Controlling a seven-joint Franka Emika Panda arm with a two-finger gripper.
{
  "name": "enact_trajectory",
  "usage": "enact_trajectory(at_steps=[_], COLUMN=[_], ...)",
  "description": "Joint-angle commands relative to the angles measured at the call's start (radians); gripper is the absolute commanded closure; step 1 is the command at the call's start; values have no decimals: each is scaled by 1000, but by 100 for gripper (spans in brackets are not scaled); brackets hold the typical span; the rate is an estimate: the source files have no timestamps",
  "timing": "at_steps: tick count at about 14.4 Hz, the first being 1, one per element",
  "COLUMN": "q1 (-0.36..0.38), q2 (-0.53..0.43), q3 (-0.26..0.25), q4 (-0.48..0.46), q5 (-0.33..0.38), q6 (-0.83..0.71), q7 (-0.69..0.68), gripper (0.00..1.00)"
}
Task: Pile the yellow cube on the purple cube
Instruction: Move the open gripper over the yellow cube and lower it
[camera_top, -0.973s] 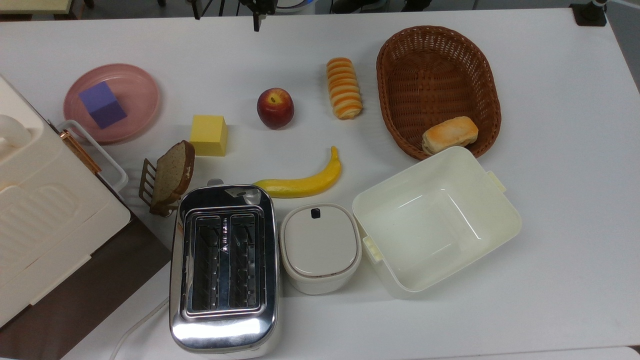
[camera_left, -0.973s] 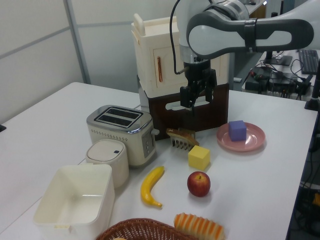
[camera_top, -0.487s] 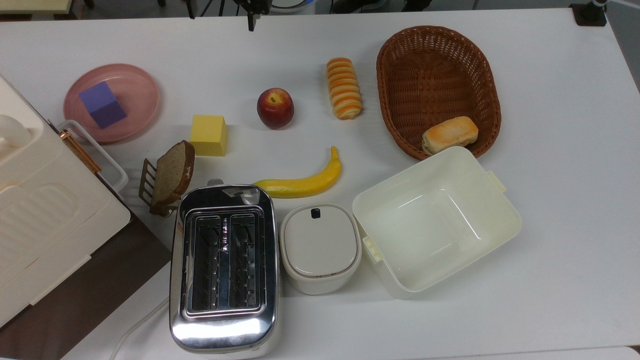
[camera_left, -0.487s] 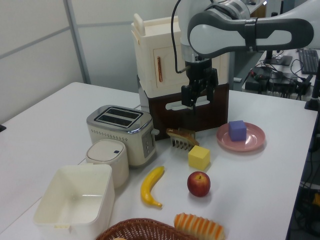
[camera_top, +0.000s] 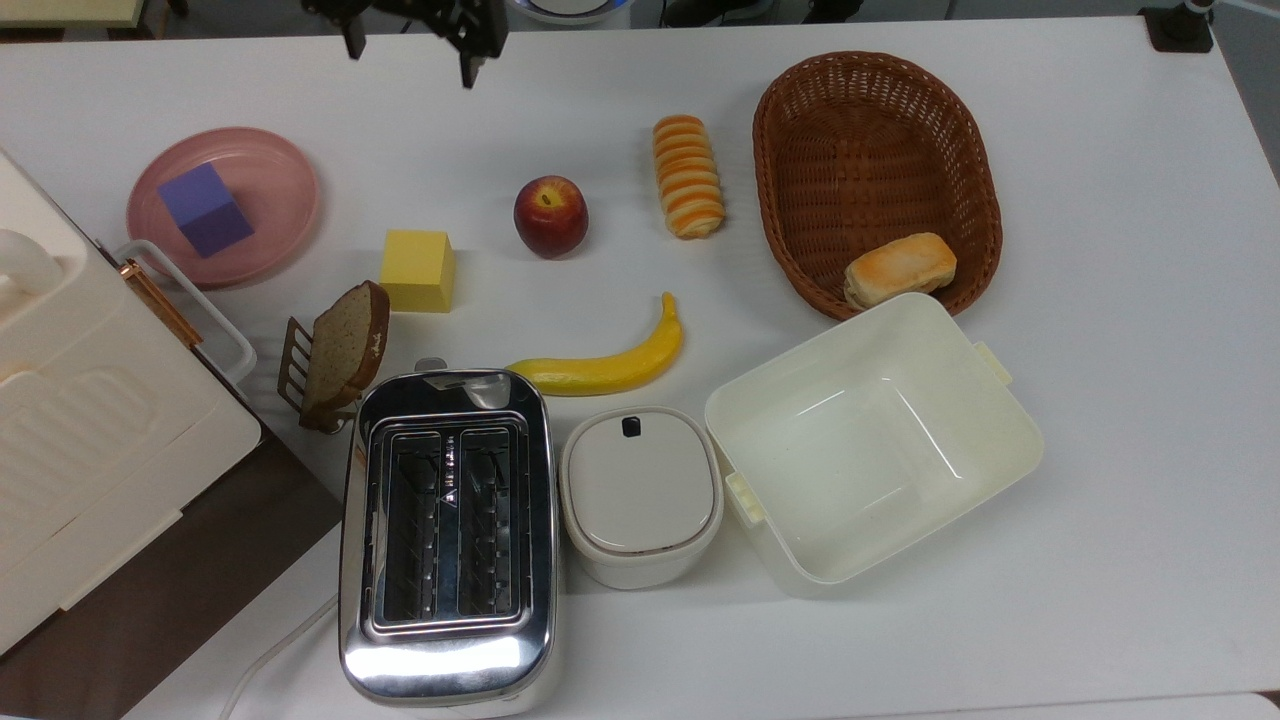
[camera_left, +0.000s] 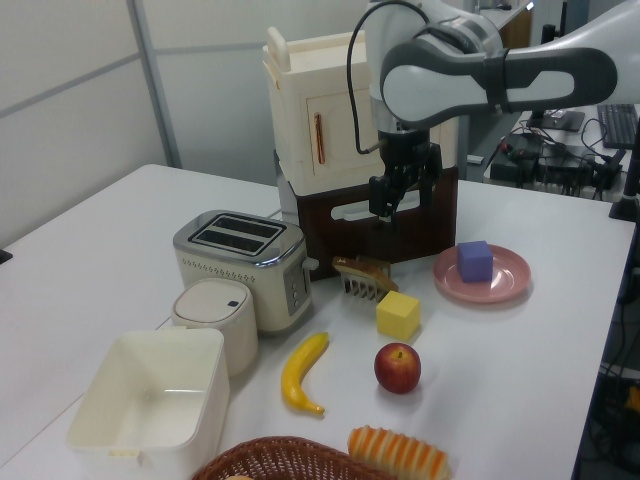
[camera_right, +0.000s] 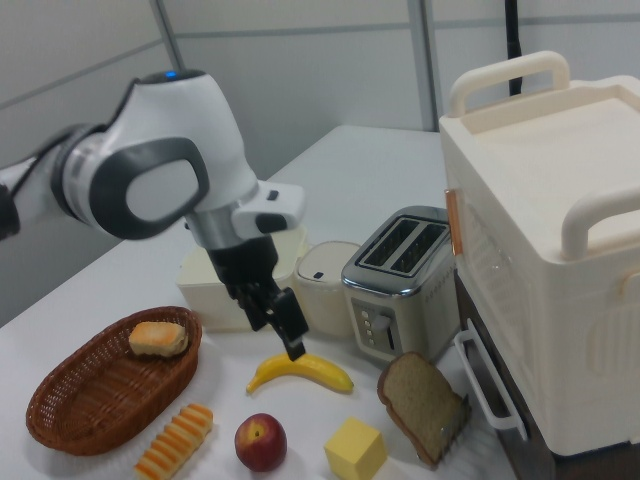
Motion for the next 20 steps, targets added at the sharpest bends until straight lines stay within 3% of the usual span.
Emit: enact_trajectory(at_steps=[1, 4, 7, 13, 20], q1=[-52, -59, -47, -43, -30], q2=[23, 80, 139, 247, 305], q3=[17, 20, 20, 18, 18], q4=[-75, -68, -69, -69, -68], q5=[20, -21, -126, -216, -241], q6=[154, 156, 146, 157, 199], q7=[-13, -24, -29, -102, -135], gripper=[0, 0, 0, 0, 0])
